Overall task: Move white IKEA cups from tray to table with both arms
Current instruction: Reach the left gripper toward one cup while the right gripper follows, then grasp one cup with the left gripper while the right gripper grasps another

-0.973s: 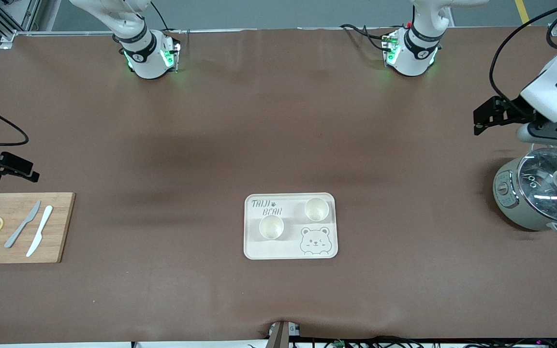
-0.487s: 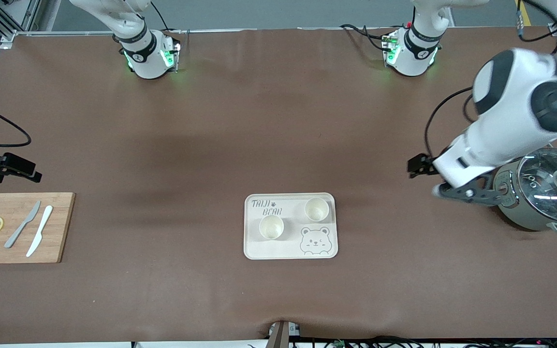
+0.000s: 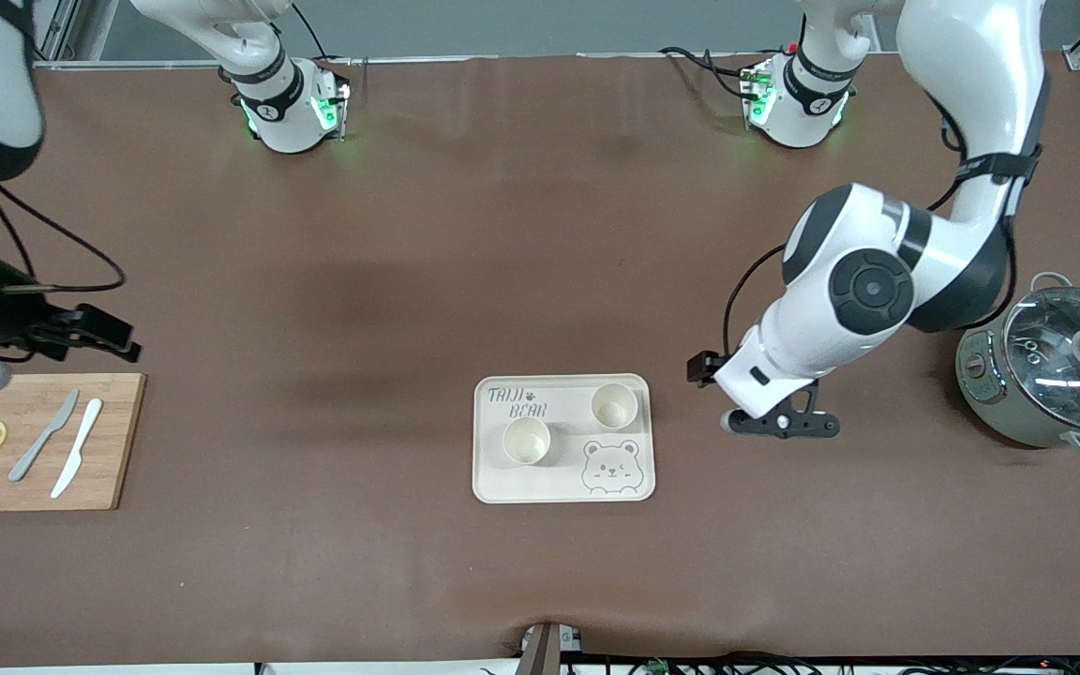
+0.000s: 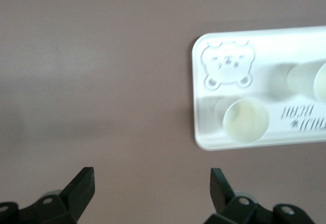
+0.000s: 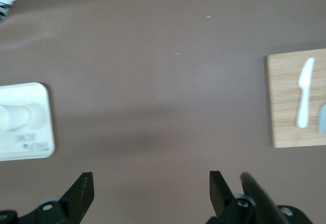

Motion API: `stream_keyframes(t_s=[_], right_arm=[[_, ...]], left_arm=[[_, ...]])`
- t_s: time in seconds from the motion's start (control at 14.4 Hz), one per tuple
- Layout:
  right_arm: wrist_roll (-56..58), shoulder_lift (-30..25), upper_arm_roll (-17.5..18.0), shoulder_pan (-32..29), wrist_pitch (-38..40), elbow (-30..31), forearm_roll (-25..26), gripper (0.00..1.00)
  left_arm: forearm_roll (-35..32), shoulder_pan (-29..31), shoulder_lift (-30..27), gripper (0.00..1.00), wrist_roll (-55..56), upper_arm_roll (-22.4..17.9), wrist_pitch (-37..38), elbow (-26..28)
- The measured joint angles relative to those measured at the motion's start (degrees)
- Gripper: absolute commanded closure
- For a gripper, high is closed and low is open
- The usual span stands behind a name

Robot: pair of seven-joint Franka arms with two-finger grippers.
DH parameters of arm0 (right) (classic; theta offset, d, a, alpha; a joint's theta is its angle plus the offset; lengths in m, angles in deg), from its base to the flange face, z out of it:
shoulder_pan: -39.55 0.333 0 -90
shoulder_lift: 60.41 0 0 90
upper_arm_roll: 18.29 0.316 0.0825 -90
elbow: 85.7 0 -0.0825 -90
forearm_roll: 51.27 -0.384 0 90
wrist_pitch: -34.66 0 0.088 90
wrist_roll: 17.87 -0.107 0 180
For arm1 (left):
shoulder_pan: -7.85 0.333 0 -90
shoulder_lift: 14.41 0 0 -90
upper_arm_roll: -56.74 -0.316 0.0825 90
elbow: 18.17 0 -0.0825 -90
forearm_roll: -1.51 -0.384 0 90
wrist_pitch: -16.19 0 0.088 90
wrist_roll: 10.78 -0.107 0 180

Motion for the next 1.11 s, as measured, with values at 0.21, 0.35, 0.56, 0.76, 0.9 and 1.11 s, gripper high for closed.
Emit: stream_keyframes(t_s=[0.21,0.35,0.56,0.76,0.9,1.11], right_arm=[[-10.8,1.0,0.2,5.6,-3.9,0.0,0.0,0.0],[-16.5,2.8,0.2,8.3,-7.0,0.0,0.0,0.0],[-22.9,5.9,0.3,12.0,-10.7,0.0,0.0,0.0],[-26.9,8.6,0.2,15.2,-16.2,-0.1,0.0,0.0],[-29.7,10.6,0.2,17.0,-19.0,-0.1,0.0,0.0],[-34.4,13.7,0.2,20.6,-22.4,-0.1,0.1,0.0]], left_arm=[[-2.3,-2.9,3.9,0.0,4.7,0.0,-6.3,-0.1],[-2.8,-5.3,6.3,0.0,7.2,-0.2,-9.5,-0.2],[-3.1,-7.0,8.4,0.0,9.0,-0.4,-12.2,-0.3],[-7.0,-7.4,9.4,0.0,13.1,-0.4,-17.7,1.0],[-11.1,-7.4,9.6,0.0,16.8,-0.4,-22.2,4.3],[-13.4,-7.3,9.6,0.0,18.5,-0.6,-25.5,8.7]])
